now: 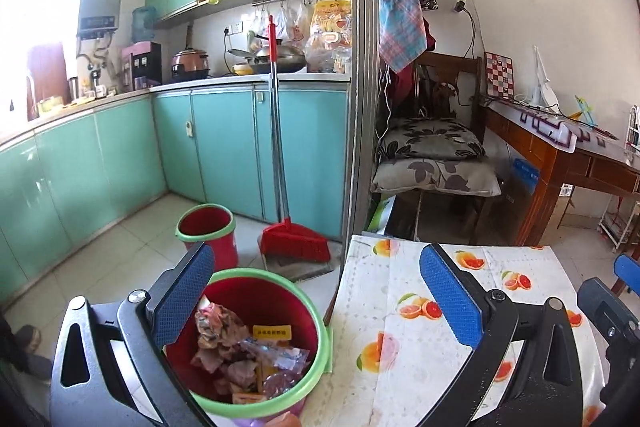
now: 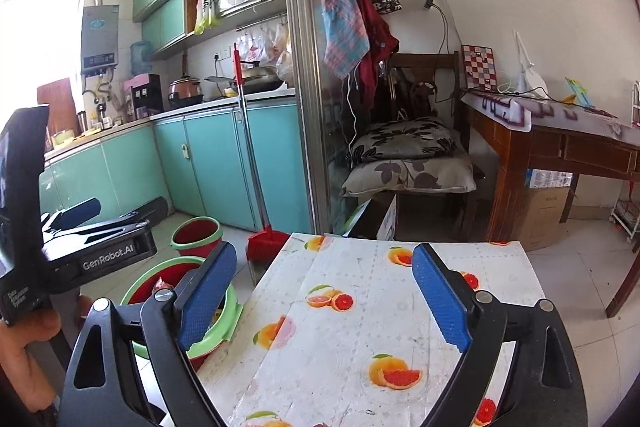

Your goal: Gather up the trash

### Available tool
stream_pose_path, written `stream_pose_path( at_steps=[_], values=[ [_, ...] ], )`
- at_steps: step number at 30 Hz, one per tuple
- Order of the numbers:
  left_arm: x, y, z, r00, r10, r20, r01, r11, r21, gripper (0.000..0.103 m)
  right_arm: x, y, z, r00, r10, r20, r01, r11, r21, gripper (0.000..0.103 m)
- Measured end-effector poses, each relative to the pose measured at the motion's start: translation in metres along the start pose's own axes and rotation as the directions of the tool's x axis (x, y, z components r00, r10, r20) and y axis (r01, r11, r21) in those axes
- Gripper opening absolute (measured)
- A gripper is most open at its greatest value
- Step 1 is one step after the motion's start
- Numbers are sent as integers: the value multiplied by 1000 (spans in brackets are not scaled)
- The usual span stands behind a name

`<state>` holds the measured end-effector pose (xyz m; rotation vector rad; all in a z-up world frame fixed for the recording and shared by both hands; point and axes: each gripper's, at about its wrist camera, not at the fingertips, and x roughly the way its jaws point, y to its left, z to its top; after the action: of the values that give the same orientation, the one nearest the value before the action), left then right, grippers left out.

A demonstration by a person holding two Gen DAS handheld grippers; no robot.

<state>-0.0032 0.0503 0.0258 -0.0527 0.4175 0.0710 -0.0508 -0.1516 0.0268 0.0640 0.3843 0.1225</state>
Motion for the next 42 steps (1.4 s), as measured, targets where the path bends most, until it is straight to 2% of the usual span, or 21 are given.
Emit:
stream_pose_path(
  at_steps=[2,5,10,20,24,42],
  values=[
    [-2,1,1,999,-31,-19,31,1000,3,103,-3,-2,4,1000,-24,2,24,1000,-2,90],
    [-3,-1,2,999,-30,-27,31,999,37,103,-4,-1,7,999,-50,-10,50,999,-10,90],
    [-5,1,3,999,-23,-36,24,999,32,103,-4,-1,12,999,-37,-25,37,999,20,90],
    [-6,14,3,999,23,-31,-22,1000,13,103,2,15,13,999,-14,-29,13,1000,-19,90],
    [-4,17,1,999,14,-44,-14,1000,10,103,4,21,11,1000,-16,-20,16,999,-31,90],
    [2,10,-1,998,9,-61,-8,1000,17,103,18,22,4,997,-16,-78,11,998,-66,90]
  ],
)
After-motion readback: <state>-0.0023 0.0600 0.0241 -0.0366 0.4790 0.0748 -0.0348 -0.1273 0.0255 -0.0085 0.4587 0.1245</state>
